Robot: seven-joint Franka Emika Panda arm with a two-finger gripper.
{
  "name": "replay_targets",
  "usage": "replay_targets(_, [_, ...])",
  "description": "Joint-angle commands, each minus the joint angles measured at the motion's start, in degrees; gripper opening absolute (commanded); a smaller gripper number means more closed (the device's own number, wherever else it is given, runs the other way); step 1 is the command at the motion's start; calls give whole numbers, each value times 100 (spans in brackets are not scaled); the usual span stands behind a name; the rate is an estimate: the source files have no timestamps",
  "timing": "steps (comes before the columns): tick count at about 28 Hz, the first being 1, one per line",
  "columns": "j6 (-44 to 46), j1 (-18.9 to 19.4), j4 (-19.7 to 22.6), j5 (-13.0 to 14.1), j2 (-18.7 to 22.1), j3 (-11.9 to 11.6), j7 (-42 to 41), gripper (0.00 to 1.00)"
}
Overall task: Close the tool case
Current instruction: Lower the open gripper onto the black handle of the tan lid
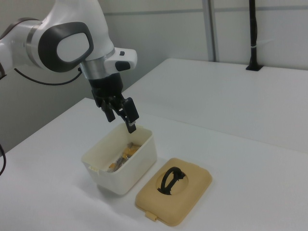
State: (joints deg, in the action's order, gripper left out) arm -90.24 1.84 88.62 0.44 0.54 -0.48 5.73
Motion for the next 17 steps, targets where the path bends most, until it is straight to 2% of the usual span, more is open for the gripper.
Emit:
replay_targets(1, [-108,106,111,35,-36,-101,-133,100])
replay_targets(12, [-117,107,103,-9,-212,-110,-740,100])
replay_targets(17, [-222,89,235,-106,-308,-110,-1302,100])
